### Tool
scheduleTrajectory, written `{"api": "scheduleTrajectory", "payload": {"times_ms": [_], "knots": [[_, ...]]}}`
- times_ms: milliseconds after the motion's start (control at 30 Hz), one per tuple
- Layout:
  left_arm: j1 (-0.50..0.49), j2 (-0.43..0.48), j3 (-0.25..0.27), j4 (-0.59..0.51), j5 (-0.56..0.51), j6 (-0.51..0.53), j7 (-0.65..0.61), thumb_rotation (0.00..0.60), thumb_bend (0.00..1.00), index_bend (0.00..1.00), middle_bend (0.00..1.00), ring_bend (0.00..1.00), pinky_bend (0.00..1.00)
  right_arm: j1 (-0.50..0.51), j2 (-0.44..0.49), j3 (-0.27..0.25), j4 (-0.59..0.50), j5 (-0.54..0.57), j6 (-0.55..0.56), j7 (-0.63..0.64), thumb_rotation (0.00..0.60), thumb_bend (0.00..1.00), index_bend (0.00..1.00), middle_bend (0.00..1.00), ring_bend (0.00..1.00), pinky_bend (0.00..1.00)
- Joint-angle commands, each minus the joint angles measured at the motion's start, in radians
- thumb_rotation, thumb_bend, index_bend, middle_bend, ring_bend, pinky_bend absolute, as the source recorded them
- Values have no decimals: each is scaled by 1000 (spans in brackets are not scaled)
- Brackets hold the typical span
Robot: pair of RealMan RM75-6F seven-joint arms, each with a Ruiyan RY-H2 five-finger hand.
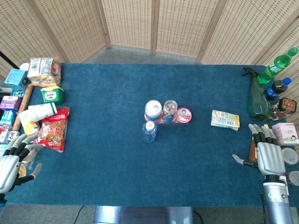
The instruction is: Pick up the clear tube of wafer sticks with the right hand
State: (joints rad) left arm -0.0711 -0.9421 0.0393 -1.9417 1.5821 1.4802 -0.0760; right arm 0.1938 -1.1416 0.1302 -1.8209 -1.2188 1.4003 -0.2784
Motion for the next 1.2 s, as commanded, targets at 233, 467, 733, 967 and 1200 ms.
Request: {"api": "scheduleTrajectory", "payload": {"times_ms": [233, 467, 733, 967, 1200], "knots": [[0, -8, 1, 2, 2, -8, -2, 600, 434, 288, 160, 0, 0, 6, 5, 2, -3, -8, -34, 57, 401, 50, 0, 103, 0, 0], [4, -1, 3, 7, 17, 1, -23, 600, 434, 288, 159, 0, 0, -3, 11, 0, 7, -36, -35, 125, 404, 49, 0, 99, 0, 0], [-4, 10, 10, 13, 43, -10, -81, 600, 434, 289, 160, 0, 0, 9, 14, 7, 33, -75, -73, 253, 402, 49, 0, 95, 0, 0], [-17, 17, 10, 12, 62, -23, -100, 600, 435, 288, 160, 0, 0, 55, -3, 24, 74, -143, -144, 468, 412, 50, 0, 94, 0, 0], [-20, 27, 17, 3, 80, -24, -110, 600, 434, 288, 159, 0, 0, 138, -48, 53, 161, -244, -206, 756, 468, 51, 0, 83, 0, 0]]}}
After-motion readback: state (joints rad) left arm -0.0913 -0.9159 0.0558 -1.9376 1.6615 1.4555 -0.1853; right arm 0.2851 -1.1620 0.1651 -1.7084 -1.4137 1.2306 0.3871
